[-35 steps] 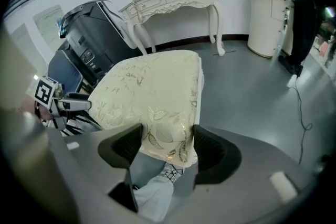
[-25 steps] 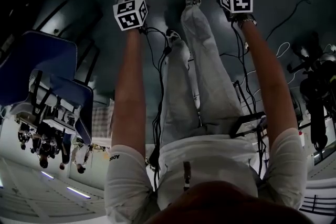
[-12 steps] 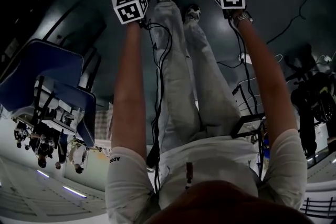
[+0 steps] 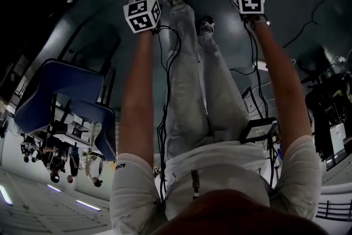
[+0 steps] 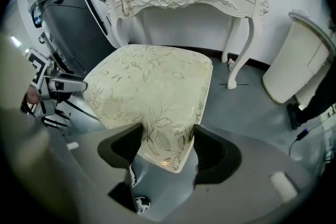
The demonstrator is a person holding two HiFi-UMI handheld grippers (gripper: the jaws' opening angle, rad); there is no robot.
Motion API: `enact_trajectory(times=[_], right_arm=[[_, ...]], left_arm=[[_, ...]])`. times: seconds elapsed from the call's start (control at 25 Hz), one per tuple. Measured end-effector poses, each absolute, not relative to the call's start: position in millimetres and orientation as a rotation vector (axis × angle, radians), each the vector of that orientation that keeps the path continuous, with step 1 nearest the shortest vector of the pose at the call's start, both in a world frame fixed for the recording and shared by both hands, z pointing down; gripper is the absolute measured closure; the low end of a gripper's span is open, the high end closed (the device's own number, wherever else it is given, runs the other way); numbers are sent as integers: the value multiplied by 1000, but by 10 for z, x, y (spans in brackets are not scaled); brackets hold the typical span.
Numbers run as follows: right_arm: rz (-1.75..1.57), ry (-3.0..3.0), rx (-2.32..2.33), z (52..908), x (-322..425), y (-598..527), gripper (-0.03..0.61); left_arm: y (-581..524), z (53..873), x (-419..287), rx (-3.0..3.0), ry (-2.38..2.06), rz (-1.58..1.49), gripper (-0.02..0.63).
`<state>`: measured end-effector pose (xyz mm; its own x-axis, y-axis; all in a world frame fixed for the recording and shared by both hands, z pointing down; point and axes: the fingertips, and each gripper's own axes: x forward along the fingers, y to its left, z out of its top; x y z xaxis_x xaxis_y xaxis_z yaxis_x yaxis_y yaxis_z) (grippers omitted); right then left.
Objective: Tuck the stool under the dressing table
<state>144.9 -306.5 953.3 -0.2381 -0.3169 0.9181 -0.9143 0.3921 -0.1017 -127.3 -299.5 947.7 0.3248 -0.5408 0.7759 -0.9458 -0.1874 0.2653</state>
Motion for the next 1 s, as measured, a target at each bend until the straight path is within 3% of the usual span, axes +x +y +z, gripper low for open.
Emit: enact_trajectory(times=[0.24, 0.44, 1.0], right_arm=[[826, -1735, 1122, 9488, 1385, -3588, 265], [792, -1722, 1268, 9406, 1571, -3874, 330], [809, -1742, 1475, 9369, 1989, -4643, 348]], left_arm=[[-3578, 9479, -1316, 1905, -1200, 746, 271], [-3768, 9477, -1083, 2005, -1038, 817, 232], [-4343, 9442, -684, 2050, -1103, 716, 223]])
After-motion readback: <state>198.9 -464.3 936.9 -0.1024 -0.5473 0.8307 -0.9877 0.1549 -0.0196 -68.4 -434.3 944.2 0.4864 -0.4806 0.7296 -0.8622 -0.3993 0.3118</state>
